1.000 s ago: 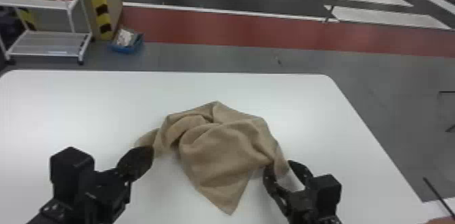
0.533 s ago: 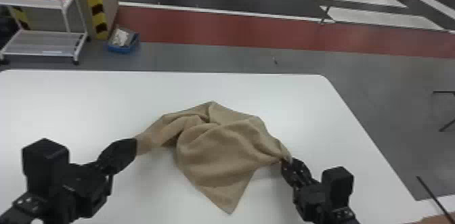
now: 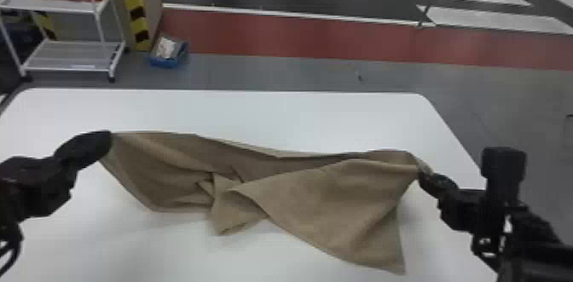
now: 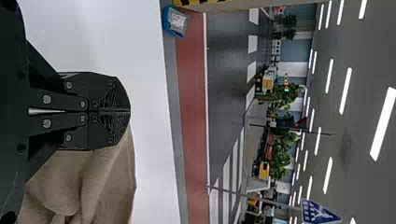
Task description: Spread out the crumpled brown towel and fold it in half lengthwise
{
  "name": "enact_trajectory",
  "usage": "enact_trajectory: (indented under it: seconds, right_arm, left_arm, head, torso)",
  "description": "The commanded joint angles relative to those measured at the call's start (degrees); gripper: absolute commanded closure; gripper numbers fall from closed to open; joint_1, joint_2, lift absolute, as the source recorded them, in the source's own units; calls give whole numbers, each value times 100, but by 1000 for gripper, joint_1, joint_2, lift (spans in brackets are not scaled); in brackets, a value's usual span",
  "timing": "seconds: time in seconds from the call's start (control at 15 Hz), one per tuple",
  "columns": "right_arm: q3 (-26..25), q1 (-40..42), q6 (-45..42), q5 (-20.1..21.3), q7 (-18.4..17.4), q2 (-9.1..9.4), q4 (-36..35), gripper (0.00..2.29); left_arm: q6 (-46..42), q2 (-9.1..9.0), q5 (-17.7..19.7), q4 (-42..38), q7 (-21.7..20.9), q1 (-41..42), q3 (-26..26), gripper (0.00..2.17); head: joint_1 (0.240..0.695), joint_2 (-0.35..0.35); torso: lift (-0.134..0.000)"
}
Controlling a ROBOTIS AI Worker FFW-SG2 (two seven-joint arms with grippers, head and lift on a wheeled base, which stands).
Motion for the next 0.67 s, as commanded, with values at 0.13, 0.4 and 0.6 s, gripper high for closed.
enact_trajectory:
  seconds: [0.13,0.4,0.6]
  right_arm:
    - [207,-1260,369,846,394,5,781,2209]
    - [532,-1875,422,1259,605,5,1282,2202]
    - [611,-2024,474,1408,605,5,1546,2013]
  left_arm:
    - [425,-1,-447,580,-206,-905,-296,2148]
    - [847,-264,-851,1222,-267,-1916,-797,2148]
    - [899,-528,-1053,1943,-144,-2680,-1043,2148]
  head:
    - [695,-163]
    - [695,-156]
    - [694,-161]
  torso:
    - [-124]
    - [-124]
    - [-124]
